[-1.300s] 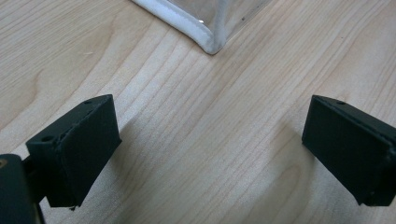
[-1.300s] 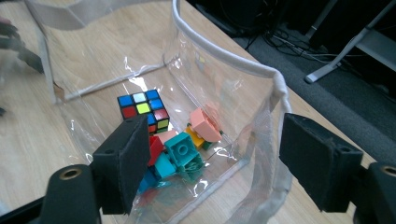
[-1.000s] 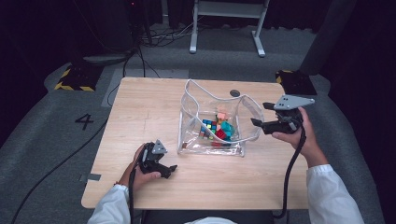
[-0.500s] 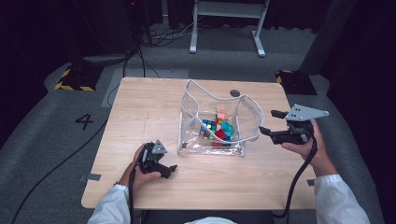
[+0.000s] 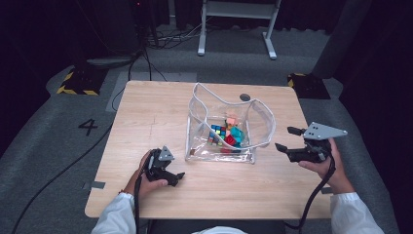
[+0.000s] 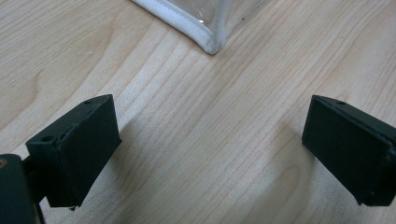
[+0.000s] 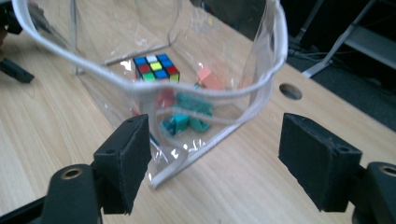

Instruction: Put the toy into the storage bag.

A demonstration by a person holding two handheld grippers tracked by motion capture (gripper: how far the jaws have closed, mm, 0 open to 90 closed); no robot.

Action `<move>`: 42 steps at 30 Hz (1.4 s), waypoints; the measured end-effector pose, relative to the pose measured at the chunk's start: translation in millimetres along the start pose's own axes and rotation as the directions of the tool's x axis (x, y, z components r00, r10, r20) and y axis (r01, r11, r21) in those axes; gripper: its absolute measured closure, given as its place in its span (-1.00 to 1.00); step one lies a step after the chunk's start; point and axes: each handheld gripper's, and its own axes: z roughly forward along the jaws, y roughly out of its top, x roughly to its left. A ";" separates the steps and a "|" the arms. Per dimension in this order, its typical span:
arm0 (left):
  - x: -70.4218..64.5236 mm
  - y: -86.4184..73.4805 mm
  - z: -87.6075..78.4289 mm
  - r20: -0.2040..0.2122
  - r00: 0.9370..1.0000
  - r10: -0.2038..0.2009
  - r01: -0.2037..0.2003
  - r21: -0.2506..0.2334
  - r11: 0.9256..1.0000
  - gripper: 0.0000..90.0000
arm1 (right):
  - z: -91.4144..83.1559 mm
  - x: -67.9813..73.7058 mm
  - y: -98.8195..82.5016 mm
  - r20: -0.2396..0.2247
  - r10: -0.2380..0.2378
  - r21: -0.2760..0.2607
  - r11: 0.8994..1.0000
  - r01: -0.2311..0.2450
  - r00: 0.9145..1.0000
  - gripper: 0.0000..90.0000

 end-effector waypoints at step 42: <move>0.2 0.0 -0.1 -0.001 1.000 0.002 -0.002 0.000 1.000 -0.91 | 23.9 9.9 -138.0 0.040 0.148 0.234 0.960 -0.153 0.988 -0.47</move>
